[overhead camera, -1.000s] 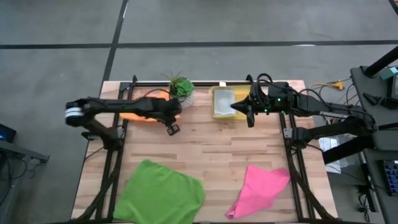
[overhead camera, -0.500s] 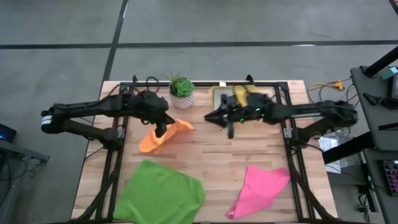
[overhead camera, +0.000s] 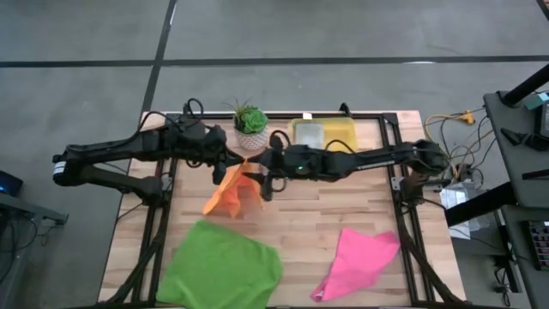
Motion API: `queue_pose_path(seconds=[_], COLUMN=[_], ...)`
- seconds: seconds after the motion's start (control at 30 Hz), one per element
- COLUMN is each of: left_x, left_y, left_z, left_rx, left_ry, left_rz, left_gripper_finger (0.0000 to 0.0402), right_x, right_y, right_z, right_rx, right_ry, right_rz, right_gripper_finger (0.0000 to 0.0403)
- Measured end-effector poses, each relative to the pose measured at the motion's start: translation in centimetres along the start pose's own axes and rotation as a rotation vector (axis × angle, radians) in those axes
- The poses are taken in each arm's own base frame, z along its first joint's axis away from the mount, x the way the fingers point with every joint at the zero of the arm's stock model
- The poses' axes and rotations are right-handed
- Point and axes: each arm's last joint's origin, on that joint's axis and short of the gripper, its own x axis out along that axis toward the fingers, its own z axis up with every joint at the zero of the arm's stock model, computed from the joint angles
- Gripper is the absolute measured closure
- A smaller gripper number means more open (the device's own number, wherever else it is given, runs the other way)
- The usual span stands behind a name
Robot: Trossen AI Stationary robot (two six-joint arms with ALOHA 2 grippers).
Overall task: Fold microfiber towels
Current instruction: Fold the orange microfiber cloth
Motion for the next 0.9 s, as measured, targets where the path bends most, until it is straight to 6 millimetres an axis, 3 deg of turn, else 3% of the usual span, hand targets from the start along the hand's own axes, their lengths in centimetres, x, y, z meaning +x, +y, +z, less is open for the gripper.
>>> queue_pose_path(seconds=[0.27,0.53,0.9], left_x=[0.4,-0.3,-0.7], left_y=[-0.2,-0.6,-0.7], left_z=[0.5,0.5,-0.2], left_rx=[-0.038,-0.029,-0.031], left_ry=[-0.034,-0.030,0.056], left_rz=[-0.023,-0.099,-0.182], left_gripper_finger=[0.0401,0.0401,0.0401], right_x=[1.2,1.2,0.3], right_y=[0.2,0.1,1.2], right_z=[-0.5,-1.4,-0.4], right_rx=[0.012,0.006,-0.017], right_ry=[0.189,0.231,0.210], right_rz=[-0.351,-0.360,-0.286], right_gripper_finger=[0.0203,0.0232,0.0248])
